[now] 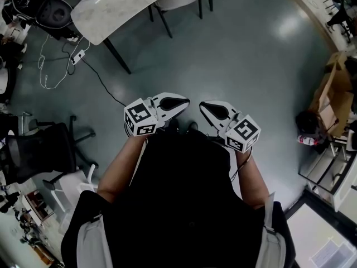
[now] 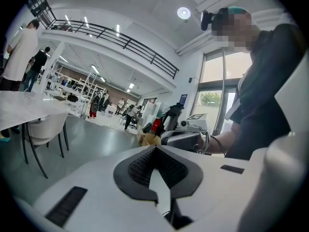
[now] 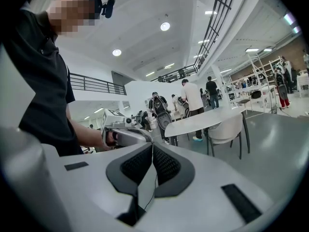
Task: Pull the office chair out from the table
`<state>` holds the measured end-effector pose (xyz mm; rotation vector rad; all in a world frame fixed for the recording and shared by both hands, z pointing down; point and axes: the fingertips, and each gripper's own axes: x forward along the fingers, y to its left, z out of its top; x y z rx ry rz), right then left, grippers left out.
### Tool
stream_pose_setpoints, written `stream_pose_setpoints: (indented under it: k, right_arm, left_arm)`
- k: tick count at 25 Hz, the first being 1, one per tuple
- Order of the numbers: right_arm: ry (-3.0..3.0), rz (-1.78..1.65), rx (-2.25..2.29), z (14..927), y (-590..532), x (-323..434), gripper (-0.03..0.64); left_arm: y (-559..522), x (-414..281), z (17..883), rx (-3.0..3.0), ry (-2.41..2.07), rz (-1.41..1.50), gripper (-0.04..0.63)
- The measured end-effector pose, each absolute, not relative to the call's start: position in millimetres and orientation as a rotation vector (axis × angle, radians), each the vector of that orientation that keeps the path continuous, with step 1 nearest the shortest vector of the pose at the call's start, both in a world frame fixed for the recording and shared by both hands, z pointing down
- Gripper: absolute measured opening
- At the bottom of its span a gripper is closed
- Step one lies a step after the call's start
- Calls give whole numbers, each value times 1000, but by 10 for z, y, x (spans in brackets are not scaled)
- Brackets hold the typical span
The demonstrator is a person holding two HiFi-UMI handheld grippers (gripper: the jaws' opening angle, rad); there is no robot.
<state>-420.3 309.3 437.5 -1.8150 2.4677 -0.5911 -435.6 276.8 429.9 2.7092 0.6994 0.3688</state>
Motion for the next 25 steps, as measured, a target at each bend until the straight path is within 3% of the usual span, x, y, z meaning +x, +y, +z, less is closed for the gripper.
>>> stream_pose_setpoints:
  k: [12,25]
  right_arm:
    - [2440,-628,-1828,4506,3235,-4047,20]
    - [2449,-671,-1889,4567,2478,-3644,20]
  left_arm:
    - [2961,-4261,4460,2694,708,414,12]
    - [2071,-3865,4518,2679,687,366,12]
